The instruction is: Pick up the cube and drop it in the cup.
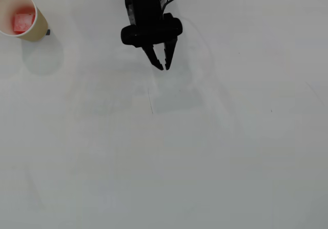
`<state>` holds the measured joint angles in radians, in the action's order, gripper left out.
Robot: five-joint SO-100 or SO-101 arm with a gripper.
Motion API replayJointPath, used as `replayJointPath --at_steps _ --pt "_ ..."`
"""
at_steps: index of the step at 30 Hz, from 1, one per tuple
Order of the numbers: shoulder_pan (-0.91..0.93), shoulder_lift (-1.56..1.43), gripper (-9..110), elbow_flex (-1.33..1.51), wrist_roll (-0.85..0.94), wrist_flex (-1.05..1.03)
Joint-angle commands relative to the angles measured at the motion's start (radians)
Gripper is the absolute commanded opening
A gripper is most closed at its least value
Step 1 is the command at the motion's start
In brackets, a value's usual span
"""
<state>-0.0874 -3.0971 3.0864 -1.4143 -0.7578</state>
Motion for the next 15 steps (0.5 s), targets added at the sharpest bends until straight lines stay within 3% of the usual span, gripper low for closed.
replayJointPath --at_steps 1,10,15 --pt "-0.006 -0.041 1 0.035 -0.008 -0.075" --pt "0.021 -0.041 1 0.035 -0.014 -0.353" --pt "0.067 -0.041 1 0.035 -0.051 -0.391"
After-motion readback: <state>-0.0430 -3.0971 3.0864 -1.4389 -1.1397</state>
